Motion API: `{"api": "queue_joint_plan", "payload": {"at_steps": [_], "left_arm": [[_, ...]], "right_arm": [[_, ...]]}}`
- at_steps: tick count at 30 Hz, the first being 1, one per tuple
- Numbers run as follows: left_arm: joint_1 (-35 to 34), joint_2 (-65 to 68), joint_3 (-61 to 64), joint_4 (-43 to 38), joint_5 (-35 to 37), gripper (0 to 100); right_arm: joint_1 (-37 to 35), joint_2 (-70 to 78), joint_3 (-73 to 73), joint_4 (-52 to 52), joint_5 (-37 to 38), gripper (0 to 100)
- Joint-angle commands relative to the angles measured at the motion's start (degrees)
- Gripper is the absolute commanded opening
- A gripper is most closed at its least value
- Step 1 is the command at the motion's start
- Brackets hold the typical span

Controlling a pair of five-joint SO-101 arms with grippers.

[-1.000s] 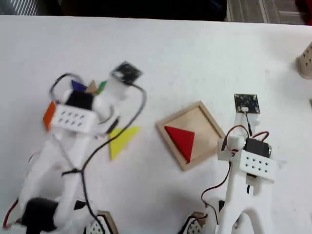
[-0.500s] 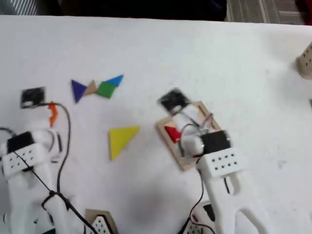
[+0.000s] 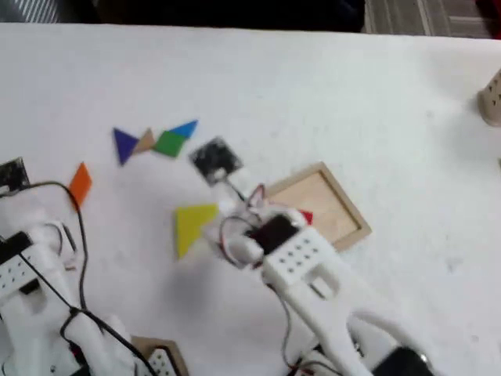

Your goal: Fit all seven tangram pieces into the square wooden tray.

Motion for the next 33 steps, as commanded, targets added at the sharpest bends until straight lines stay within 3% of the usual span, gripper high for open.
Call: {"api": "queue_joint_plan", "payload": {"at_steps": [1,10,15,25,33], "left_arm": [[0.13,-1.80,1.58,-4.66,0.62,2],[2.07,-1.89,2.02,-5.10,0.62,2],[2.24,-1.89,2.02,-5.10,0.62,2],[3.21,-1.89,2.81,-5.19,0.26,2],[3.21,-1.89,2.73,-5.19,0.44,2]], "right_arm": [[-1.71,8.04,-3.25,-9.45,-8.70,22.3],[-2.24,35.74,-25.14,-4.70,-21.89,23.7],[-3.91,46.64,-39.30,7.34,-29.01,42.6],[-9.45,56.92,-55.38,13.23,-29.10,40.5],[-9.54,50.86,-57.67,21.14,-28.92,40.6]]}}
